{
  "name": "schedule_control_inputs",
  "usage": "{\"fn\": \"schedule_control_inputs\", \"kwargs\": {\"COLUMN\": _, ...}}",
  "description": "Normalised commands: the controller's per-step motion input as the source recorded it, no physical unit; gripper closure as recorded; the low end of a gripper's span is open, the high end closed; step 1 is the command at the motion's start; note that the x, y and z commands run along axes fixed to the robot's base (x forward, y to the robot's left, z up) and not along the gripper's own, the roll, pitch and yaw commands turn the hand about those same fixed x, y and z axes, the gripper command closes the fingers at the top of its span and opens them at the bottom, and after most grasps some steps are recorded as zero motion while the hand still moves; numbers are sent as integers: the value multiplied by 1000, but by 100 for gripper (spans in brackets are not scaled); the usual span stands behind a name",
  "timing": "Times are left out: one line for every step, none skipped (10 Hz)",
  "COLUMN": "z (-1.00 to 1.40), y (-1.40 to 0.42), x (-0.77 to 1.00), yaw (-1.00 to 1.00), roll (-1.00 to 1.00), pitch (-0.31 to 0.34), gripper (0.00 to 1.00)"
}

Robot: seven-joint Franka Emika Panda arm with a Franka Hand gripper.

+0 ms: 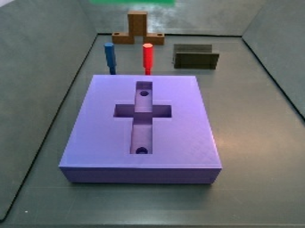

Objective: Pick up the green object. Move up. Place the green object on the fixture. Regrasp the green object. Move to above the board. Insert the green object.
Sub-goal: Insert the green object.

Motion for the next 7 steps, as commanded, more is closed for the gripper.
{"fn": "schedule_control_inputs", "kwargs": {"z": -806, "y": -217, "x": 451, "yaw": -203, "roll": 46, "pitch": -193, "gripper": 100}}
{"fn": "schedule_control_inputs", "kwargs": {"z": -794, "y": -29, "x": 329, "yaw": -77, "roll": 179, "pitch": -104, "gripper": 100}}
{"fn": "schedule_control_inputs", "kwargs": {"z": -720, "y": 0, "x": 169, "yaw": 0, "roll": 263, "pitch": -80, "gripper": 100}}
{"fn": "schedule_control_inputs", "kwargs": {"z": -686, "y": 23, "x": 0, "yaw": 131, "roll": 286, "pitch": -104, "gripper": 100}}
{"fn": "schedule_control_inputs", "kwargs": {"z": -711, "y": 0, "x": -54, "yaw": 251, "roll": 279, "pitch": -100, "gripper": 100}}
{"fn": "schedule_control_inputs", "kwargs": {"z": -811, "y": -120, "x": -20, "yaw": 197, "roll": 229, "pitch": -93, "gripper": 100}}
{"fn": "schedule_control_inputs", "kwargs": {"z": -671, "y": -183, "x": 0, "yaw": 77, "roll": 240, "pitch": -66, "gripper": 100}}
